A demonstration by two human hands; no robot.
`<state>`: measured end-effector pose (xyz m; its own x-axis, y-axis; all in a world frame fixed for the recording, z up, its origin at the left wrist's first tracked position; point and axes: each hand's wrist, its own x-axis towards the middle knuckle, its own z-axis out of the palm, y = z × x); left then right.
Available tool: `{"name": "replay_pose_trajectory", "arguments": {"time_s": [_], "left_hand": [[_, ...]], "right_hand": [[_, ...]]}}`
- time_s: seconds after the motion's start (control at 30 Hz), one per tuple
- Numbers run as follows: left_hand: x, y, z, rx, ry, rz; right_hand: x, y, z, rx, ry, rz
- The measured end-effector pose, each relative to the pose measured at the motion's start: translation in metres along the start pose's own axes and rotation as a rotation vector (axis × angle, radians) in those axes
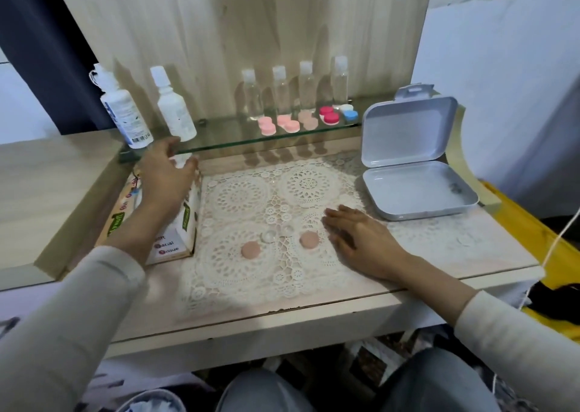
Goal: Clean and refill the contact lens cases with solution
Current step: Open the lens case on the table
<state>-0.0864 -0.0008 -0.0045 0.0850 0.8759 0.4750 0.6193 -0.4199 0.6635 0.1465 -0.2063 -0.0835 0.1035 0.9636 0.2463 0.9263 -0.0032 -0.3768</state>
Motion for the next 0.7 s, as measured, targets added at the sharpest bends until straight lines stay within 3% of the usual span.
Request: {"name": "replay_pose_trajectory", "arguments": {"time_s": [0.17, 0.43, 0.7], "left_hand": [[0.033, 0.003, 0.005, 0.060, 0.088, -0.008], [0.067, 0.006, 0.016, -0.053, 0.069, -0.159], [0.086, -0.005, 0.026, -0.043, 0.079, -0.167]], "right_hand": [[0.001, 0.006, 0.007, 0.018, 0.015, 0.016], [0.001, 0.010, 0.013, 0.039, 0.061, 0.007], [0.001, 0.011, 0.014, 0.054, 0.080, 0.004]]}}
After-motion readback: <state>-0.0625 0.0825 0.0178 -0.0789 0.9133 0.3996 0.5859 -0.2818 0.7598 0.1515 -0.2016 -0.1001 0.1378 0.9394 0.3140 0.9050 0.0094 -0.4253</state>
